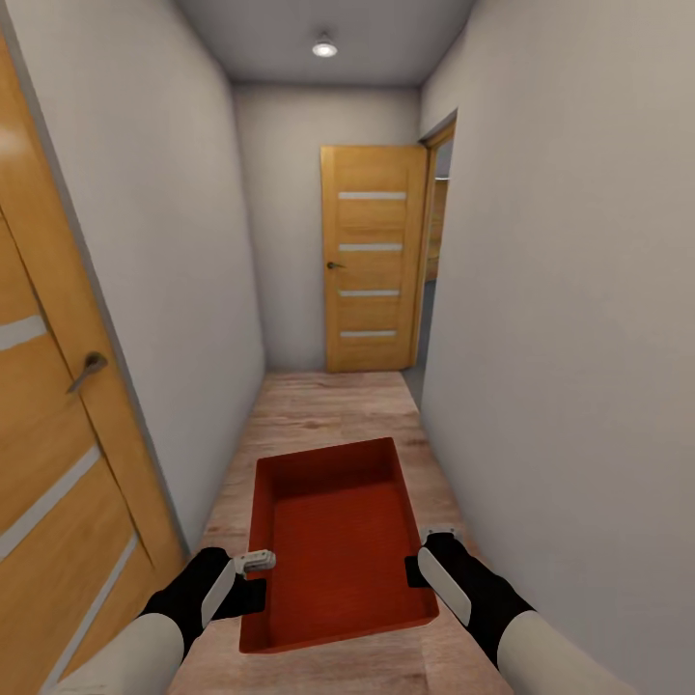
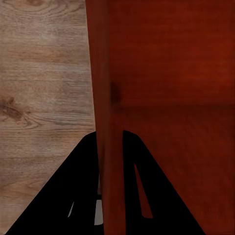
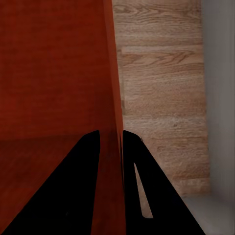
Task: Move the two storage containers from the living room to the garage. In the garage, place one container on the floor and stack the other container on top of it (either order is fine).
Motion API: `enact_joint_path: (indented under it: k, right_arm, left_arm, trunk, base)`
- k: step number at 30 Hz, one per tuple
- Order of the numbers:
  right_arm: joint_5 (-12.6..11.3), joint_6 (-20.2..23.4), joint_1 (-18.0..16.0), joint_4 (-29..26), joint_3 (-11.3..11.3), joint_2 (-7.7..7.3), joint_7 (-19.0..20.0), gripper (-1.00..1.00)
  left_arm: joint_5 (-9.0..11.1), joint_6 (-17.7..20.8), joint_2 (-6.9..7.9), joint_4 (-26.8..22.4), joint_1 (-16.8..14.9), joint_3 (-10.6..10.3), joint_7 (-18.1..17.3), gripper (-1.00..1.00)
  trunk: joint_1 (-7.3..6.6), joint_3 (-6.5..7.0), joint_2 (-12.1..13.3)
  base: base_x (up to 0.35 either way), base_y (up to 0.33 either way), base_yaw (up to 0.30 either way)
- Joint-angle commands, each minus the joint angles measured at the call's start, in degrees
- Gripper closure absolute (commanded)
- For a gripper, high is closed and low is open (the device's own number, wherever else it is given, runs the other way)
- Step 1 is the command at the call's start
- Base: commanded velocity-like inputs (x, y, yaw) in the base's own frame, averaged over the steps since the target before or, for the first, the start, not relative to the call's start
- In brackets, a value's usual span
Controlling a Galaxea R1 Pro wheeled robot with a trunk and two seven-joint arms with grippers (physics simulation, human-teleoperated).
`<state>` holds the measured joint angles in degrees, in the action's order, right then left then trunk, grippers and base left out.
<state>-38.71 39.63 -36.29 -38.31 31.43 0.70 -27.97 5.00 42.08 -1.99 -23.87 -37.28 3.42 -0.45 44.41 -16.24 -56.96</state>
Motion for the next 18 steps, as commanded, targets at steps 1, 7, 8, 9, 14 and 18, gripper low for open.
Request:
enact_joint_path:
  k: [1,7,8,9,14,18]
  right_arm:
    - [-1.1,0.2,0.0,0.0,0.7,0.01,-0.5,1.0]
    - [-1.1,0.1,0.0,0.0,0.7,0.0,-0.5,1.0]
    - [-1.1,0.1,0.0,0.0,0.7,0.0,-0.5,1.0]
    - [-1.1,0.2,0.0,0.0,0.7,0.0,-0.5,1.0]
    - [-1.1,0.2,0.0,0.0,0.7,0.0,-0.5,1.0]
    - [-1.1,0.1,0.0,-0.1,0.7,0.0,-0.5,1.0]
  left_arm:
    - [0.7,0.3,-0.2,-0.1,-0.1,0.5,0.2,1.0]
    - [0.7,0.3,-0.2,-0.1,-0.1,0.5,0.2,1.0]
    - [0.7,0.3,-0.2,-0.1,-0.1,0.5,0.2,1.0]
    - [0.7,0.3,-0.2,-0.1,-0.1,0.5,0.2,1.0]
    - [0.7,0.3,-0.2,-0.1,-0.1,0.4,0.2,1.0]
    - [0.7,0.3,-0.2,-0.1,-0.1,0.4,0.2,1.0]
  trunk:
    - [0.04,-0.07,-0.1]
    - [0.04,-0.07,-0.1]
    - [0.04,-0.07,-0.1]
    - [0.04,-0.07,-0.1]
    - [0.04,-0.07,-0.1]
    - [0.04,-0.07,-0.1]
  base:
    - [0.335,0.0,0.0]
    - [0.334,0.0,0.0]
    - [0.334,0.0,0.0]
    - [0.334,0.0,0.0]
    - [0.334,0.0,0.0]
    - [0.334,0.0,0.0]
